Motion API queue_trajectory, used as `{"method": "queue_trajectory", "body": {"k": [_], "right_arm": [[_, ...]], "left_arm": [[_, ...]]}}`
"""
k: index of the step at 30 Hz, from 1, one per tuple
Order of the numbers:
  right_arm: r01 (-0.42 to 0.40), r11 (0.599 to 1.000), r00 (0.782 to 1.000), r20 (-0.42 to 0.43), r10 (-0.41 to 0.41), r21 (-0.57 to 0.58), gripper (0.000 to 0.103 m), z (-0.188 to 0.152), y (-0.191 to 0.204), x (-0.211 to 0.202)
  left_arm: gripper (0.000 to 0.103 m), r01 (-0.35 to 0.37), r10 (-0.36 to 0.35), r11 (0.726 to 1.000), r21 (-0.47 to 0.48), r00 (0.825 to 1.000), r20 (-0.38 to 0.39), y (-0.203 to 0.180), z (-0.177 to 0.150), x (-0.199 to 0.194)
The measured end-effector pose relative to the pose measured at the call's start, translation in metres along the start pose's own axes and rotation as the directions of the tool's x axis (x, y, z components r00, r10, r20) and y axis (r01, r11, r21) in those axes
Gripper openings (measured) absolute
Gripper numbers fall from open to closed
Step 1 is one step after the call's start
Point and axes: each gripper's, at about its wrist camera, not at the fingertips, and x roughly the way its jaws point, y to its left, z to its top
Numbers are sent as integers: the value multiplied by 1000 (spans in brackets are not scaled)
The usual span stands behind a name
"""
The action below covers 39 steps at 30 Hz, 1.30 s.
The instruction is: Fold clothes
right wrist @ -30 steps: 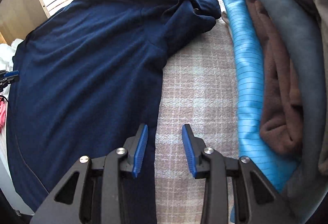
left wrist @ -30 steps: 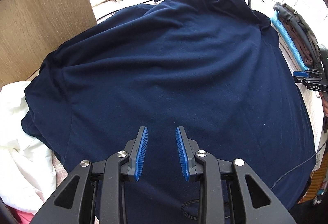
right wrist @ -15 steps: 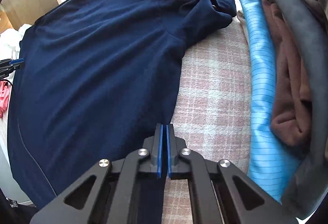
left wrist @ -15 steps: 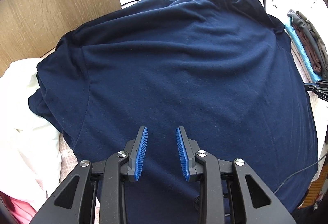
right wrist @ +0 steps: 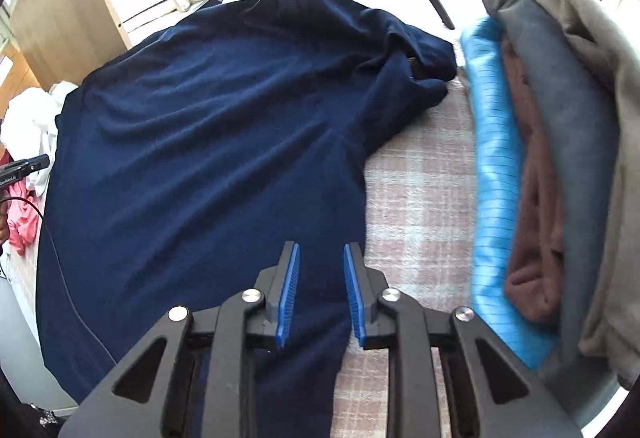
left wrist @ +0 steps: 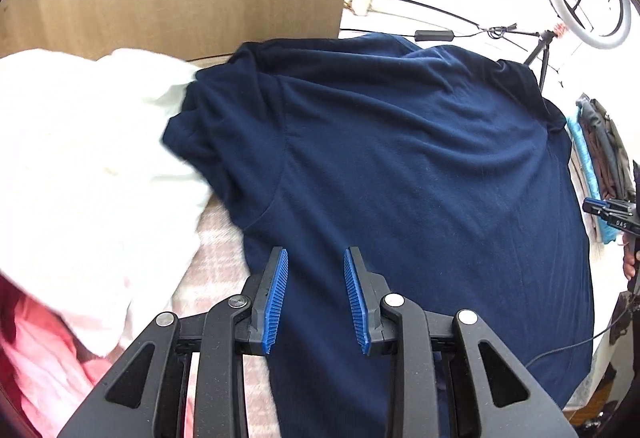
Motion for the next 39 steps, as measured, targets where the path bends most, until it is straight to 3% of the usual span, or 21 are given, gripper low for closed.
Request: {"method": "queue_trajectory", "body": {"k": [3,8,12,14,19,23,24,26,31,33,38,39], "right_arm": [[-26,1000,1000,11,27,-7,23,-6,2,-1],[-44,999,999,14,44,-25,25,-14,-8,-13],[-64,998,998,-7,64,3,27,-49,0,-29],[-74,997,997,-17,75,19,27,-67,5,-37],[-99,993,994,-42,102,58,34,-112,16,-57],[-91,995,994,-51,93,47,34,-138,34,-65],[-81,996,995,-50,83,32,34,-142,40,-64],[-41,999,998,-41,41,3,34,-146,53,-61],[74,997,996,-53,-75,-24,38,-150,60,-31],[157,987,982,-104,-160,-28,38,-155,55,-12],[159,986,982,-111,-153,46,43,-156,39,-20],[156,987,984,-97,-151,47,43,-154,40,-30]], "left_arm": [[28,-9,11,997,-71,1000,18,25,-27,-30],[35,-17,6,978,-210,999,-52,56,-135,-81],[35,-18,-23,969,-245,986,-167,45,-223,-76],[35,14,-66,966,-258,979,-195,34,-252,-68],[35,63,-96,980,-190,980,-172,13,-270,-57],[35,62,-86,987,-150,984,-156,6,-270,-47],[30,68,-90,987,-148,985,-149,4,-269,-45],[0,75,-96,986,-149,985,-146,-2,-267,-40],[2,30,-52,987,-156,989,-135,1,-274,-44],[2,24,-50,983,-185,989,-137,10,-280,-46],[6,20,-40,988,-152,991,-129,13,-277,-48],[12,22,-42,986,-168,992,-116,18,-275,-54]]}}
